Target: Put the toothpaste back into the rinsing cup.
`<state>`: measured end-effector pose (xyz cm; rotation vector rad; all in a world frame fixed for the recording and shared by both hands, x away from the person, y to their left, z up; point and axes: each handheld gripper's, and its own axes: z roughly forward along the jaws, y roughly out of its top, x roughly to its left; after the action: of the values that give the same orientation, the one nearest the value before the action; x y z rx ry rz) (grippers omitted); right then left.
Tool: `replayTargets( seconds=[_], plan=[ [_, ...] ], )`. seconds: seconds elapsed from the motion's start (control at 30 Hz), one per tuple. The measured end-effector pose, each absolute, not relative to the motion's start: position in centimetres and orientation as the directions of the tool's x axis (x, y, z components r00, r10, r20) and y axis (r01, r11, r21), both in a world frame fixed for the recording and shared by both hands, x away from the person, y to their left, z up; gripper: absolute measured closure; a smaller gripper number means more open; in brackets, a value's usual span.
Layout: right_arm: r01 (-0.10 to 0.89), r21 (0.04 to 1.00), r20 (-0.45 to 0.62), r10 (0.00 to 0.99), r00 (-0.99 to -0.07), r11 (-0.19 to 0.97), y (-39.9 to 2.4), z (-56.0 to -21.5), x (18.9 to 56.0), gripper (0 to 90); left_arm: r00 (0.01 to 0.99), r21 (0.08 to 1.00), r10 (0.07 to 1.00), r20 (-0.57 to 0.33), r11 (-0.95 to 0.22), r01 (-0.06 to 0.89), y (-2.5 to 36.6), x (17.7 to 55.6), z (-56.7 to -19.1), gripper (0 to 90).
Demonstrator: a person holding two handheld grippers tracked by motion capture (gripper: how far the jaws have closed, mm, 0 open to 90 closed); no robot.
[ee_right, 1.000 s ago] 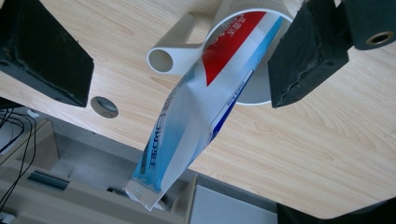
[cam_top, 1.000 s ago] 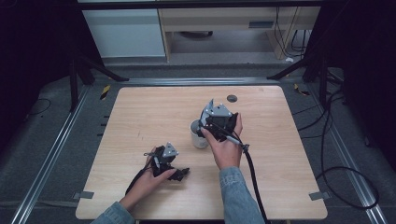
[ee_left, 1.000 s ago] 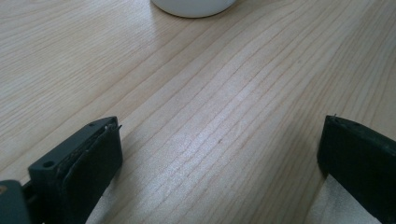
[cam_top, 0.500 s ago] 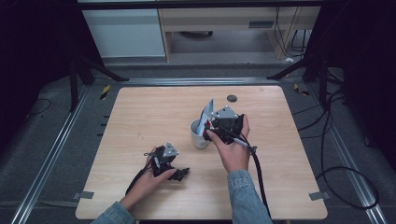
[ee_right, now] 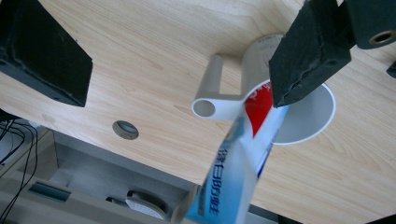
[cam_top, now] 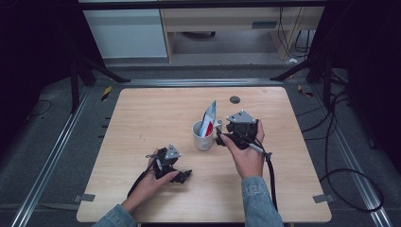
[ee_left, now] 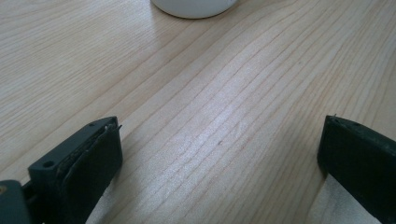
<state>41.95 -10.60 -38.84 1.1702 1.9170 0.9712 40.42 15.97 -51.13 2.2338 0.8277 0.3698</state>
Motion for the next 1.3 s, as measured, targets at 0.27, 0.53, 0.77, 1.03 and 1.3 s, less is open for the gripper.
replayTargets(
  seconds=[0.27, 0.53, 0.77, 1.03, 1.3],
  plan=[
    [0.44, 0.847, -0.158, 0.932, -0.328, 0.298, -12.3, -40.6, 41.2, 6.2, 0.756, 0.707, 0.654, 0.021, -0.545, 0.451, 16.0, 40.3, -51.1, 0.0],
    [0.477, 0.832, -0.154, 0.943, -0.295, 0.285, -14.5, -41.7, 41.1, 7.5, 0.756, 0.708, 0.655, 0.019, -0.543, 0.452, 15.8, 40.3, -51.1, 0.0],
    [0.51, 0.822, -0.132, 0.957, -0.26, 0.252, -16.2, -42.6, 40.9, 7.7, 0.759, 0.709, 0.651, 0.02, -0.545, 0.449, 15.8, 40.3, -51.1, 0.0],
    [0.555, 0.805, -0.101, 0.969, -0.224, 0.212, -17.6, -44.1, 41.8, 9.0, 0.759, 0.708, 0.651, 0.02, -0.545, 0.448, 15.8, 40.3, -51.1, 0.0],
    [0.589, 0.787, -0.074, 0.976, -0.202, 0.182, -17.9, -45.8, 43.5, 10.4, 0.759, 0.708, 0.651, 0.021, -0.546, 0.448, 15.8, 40.3, -51.1, 0.0]
  ],
)
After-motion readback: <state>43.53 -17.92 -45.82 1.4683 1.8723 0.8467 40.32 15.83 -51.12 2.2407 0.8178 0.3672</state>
